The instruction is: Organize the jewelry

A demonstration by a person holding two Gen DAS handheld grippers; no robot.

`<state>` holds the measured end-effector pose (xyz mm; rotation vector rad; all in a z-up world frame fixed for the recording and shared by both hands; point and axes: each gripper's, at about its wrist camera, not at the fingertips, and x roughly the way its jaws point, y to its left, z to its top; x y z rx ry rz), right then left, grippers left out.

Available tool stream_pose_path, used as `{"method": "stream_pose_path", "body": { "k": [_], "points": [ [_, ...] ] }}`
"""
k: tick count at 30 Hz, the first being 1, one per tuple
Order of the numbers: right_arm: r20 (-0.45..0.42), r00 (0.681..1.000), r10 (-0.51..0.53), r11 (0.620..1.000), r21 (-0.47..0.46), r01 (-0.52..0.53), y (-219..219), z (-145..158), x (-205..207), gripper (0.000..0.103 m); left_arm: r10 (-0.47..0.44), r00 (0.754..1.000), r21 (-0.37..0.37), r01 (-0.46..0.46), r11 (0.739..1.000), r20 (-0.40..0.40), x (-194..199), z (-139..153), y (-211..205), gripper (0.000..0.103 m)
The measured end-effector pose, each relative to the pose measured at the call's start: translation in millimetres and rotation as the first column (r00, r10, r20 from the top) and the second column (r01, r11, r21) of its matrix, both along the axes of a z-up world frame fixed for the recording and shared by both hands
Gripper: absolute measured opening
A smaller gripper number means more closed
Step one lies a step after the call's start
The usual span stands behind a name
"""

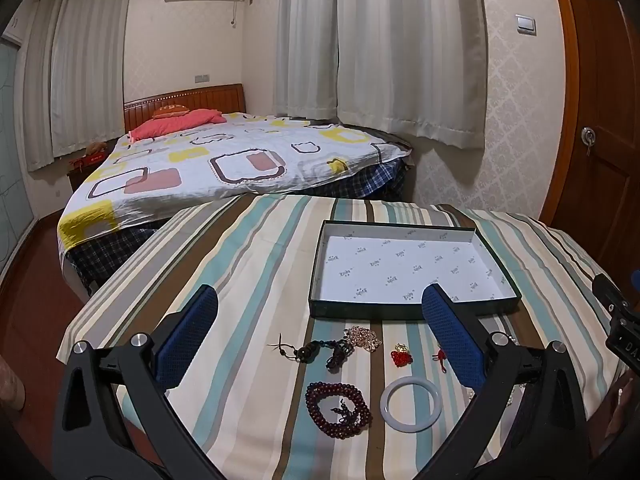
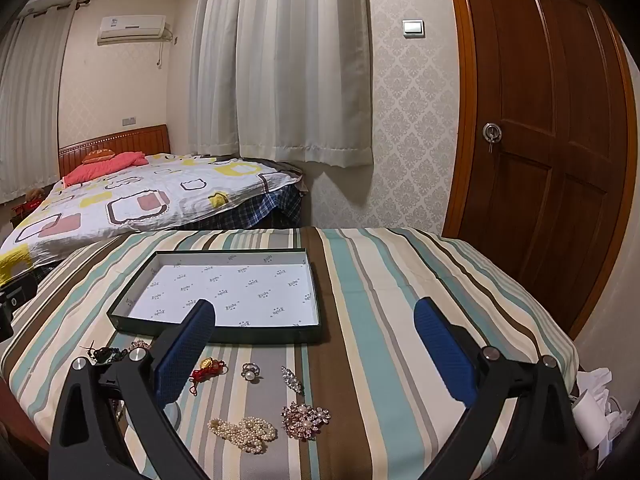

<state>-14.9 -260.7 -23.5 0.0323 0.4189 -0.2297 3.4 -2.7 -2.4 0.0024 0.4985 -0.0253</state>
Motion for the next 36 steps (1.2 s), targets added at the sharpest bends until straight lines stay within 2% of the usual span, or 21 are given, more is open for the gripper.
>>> {"method": "stream_pose_path", "body": {
  "k": [28, 36],
  "points": [
    [0.003, 1.0, 0.0, 1.0, -0.004, 0.0, 0.3, 2.6, -0.5, 0.097, 0.001, 1.0, -0.001, -0.001, 1.0, 0.0, 0.4, 0.6, -0.4, 0.1],
    [0.002, 1.0, 0.0, 1.0, -0.005, 0.0, 1.0, -11.3, 4.3, 0.097, -0.001, 1.0, -0.004, 0.001, 1.0, -0.012, 6.6, -12.1, 4.2, 0.1]
  ]
}}
